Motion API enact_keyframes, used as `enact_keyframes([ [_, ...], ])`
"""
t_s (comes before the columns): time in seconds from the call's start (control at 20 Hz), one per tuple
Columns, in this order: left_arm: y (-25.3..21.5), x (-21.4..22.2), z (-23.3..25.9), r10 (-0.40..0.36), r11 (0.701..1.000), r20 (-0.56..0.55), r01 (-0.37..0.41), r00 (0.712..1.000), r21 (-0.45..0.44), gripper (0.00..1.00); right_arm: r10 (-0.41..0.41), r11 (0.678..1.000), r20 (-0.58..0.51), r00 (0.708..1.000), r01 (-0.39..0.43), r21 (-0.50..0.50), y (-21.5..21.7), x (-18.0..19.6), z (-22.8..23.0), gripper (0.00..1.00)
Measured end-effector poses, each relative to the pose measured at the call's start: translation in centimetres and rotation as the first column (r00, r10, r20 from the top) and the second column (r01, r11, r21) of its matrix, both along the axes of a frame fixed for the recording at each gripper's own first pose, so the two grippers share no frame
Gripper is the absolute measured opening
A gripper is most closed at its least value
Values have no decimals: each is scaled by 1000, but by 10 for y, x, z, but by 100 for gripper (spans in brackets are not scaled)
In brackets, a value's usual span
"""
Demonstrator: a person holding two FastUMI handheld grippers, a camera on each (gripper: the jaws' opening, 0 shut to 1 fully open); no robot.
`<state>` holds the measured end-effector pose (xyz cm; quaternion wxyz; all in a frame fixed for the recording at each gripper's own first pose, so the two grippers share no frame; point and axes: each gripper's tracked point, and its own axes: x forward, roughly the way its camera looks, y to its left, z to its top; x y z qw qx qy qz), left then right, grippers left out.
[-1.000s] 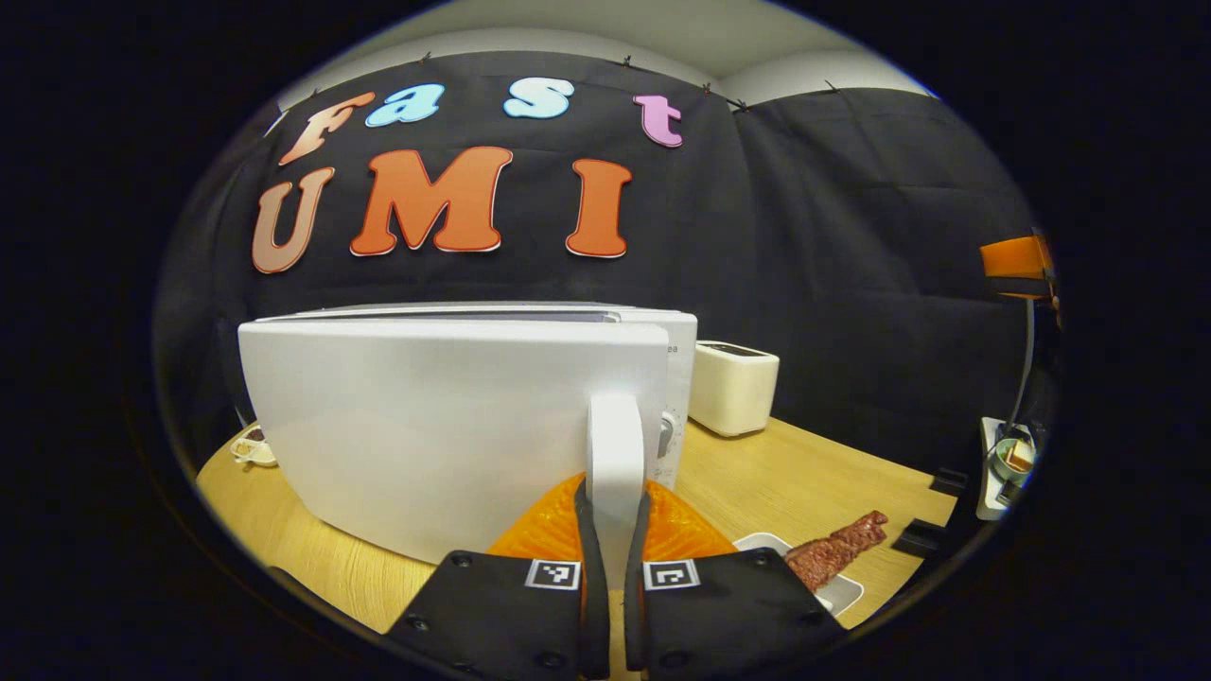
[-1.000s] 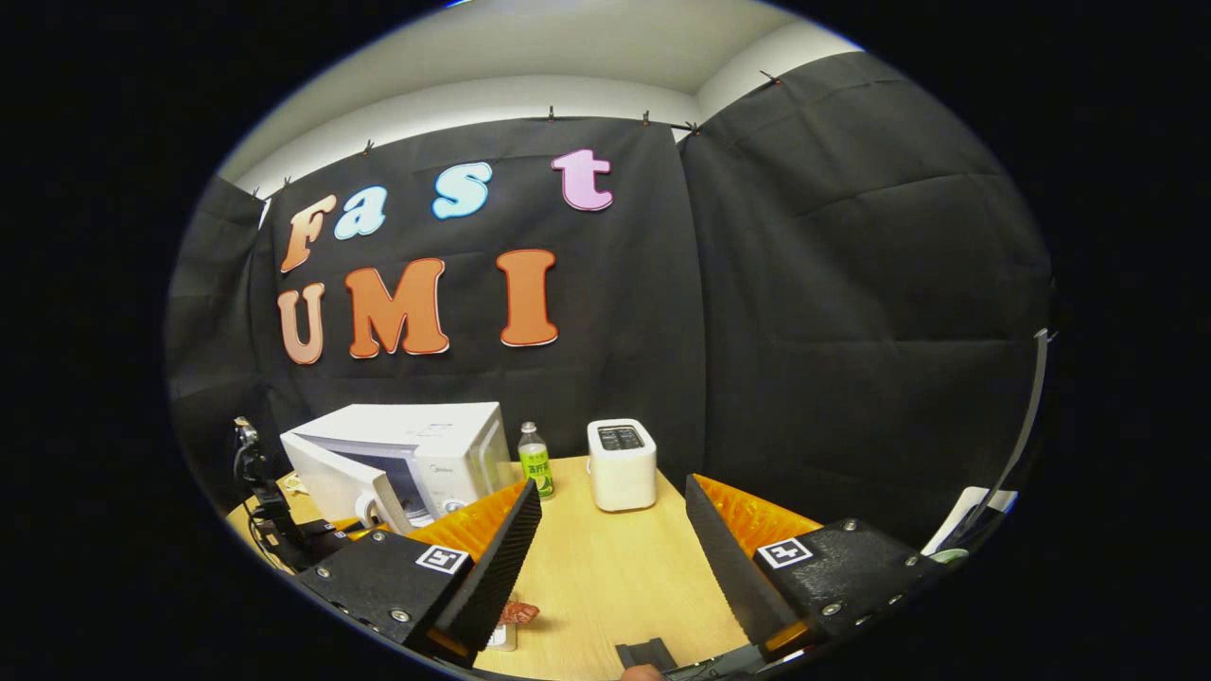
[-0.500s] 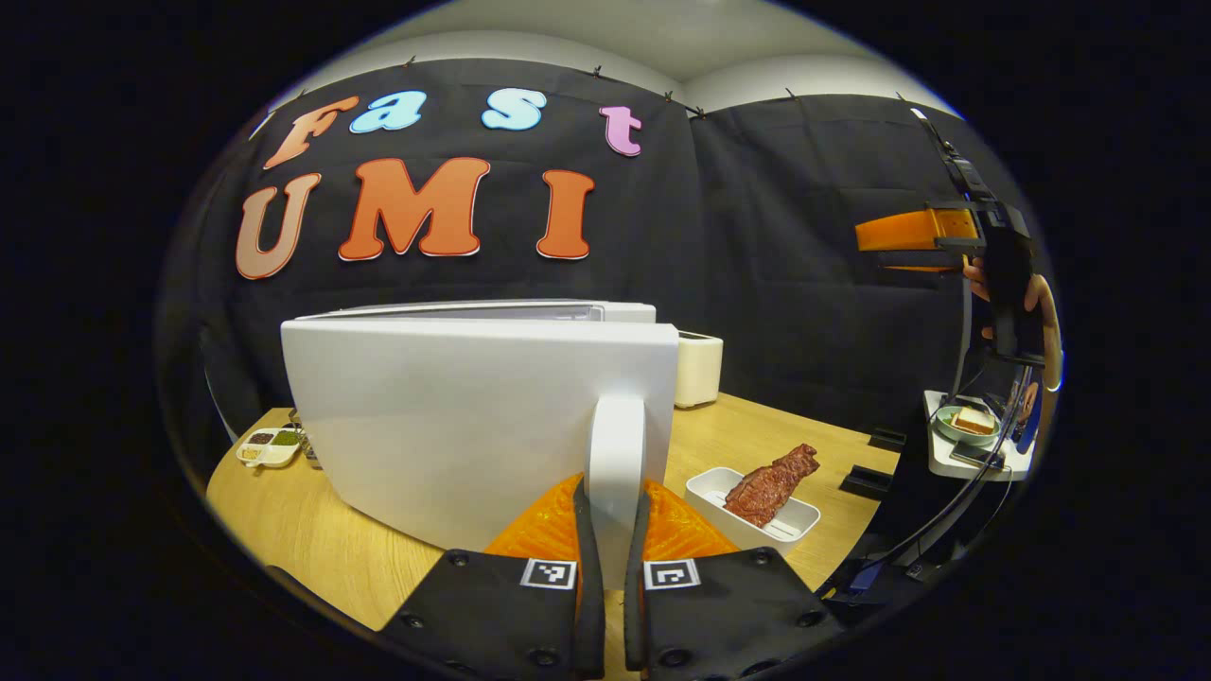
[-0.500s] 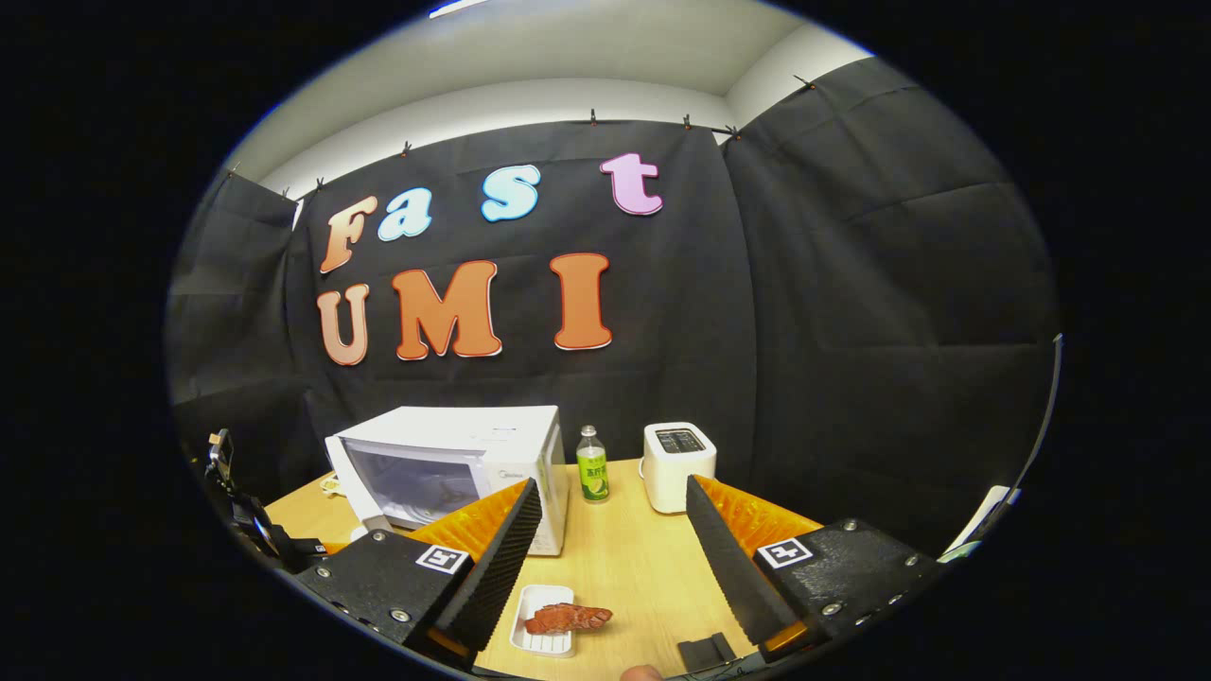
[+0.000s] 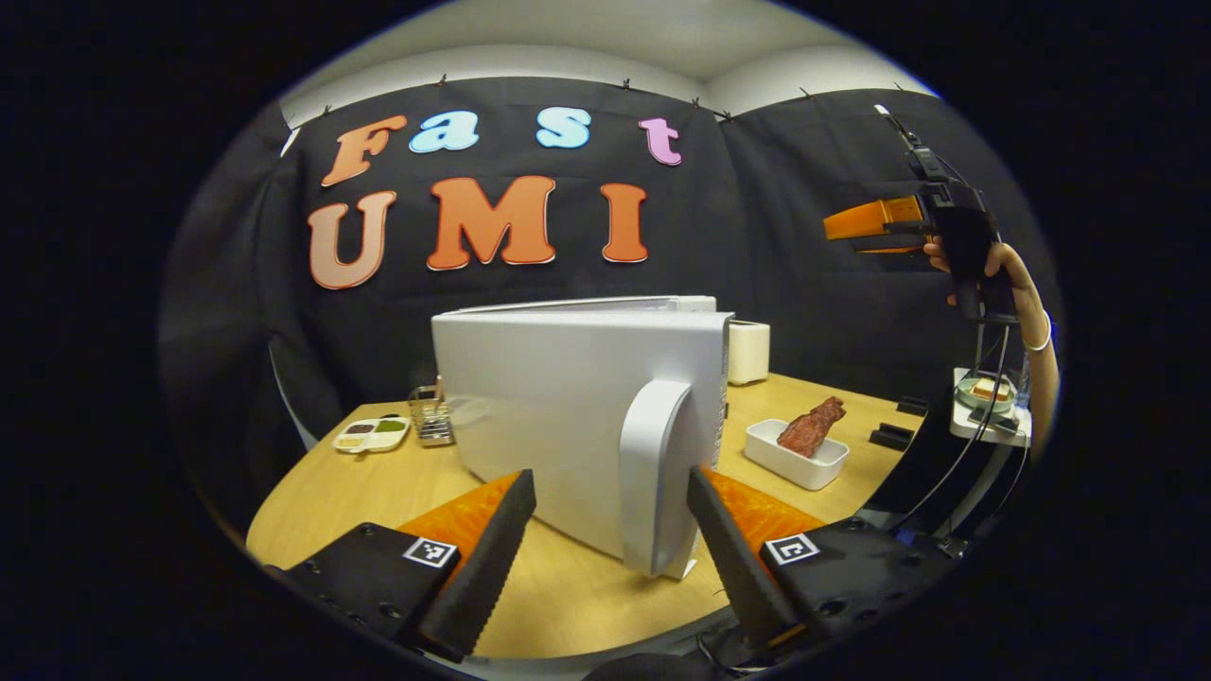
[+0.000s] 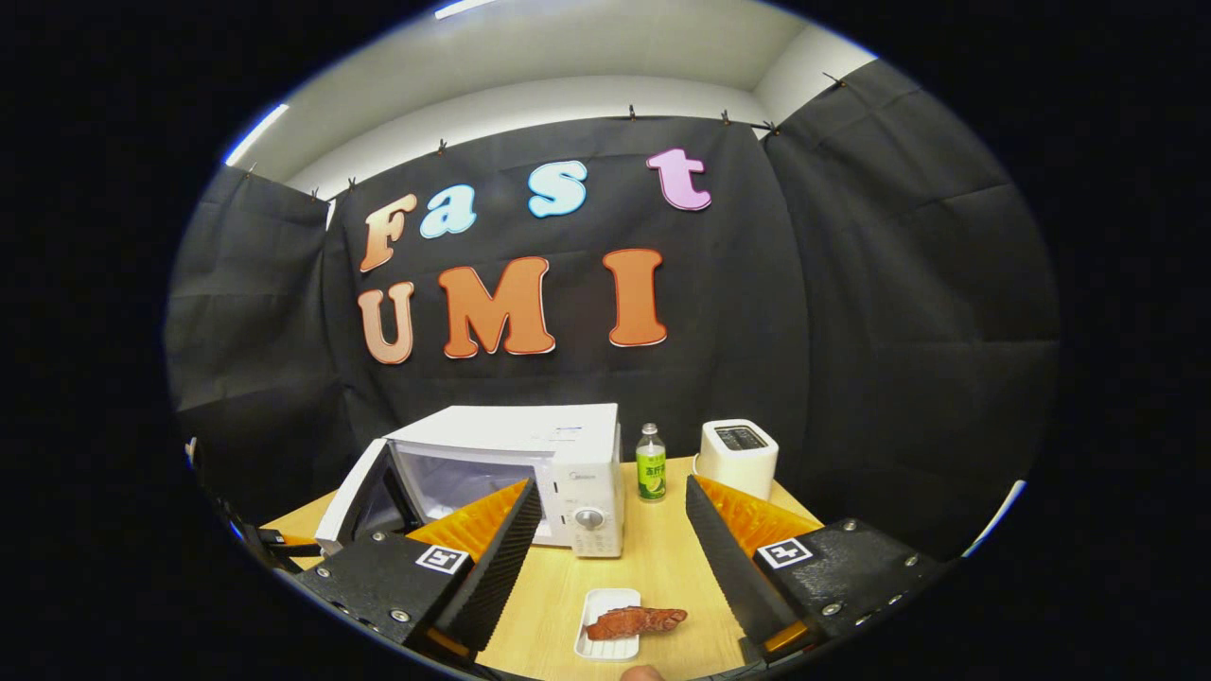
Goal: Open the microwave oven with the left hand, put the food in, and close the microwave oven.
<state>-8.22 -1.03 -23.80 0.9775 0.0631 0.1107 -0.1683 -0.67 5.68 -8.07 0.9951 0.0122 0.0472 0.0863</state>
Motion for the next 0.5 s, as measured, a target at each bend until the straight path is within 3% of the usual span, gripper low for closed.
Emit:
enact_keyframes([
  [0.2,59,-24,8,154,987,1,-153,988,-44,100,27,1000,-2,1000,-27,-9,18,1,-6,95],
  [0.5,133,-37,52,344,939,108,-340,933,-51,100,12,1000,-16,1000,-12,1,15,3,-22,95],
])
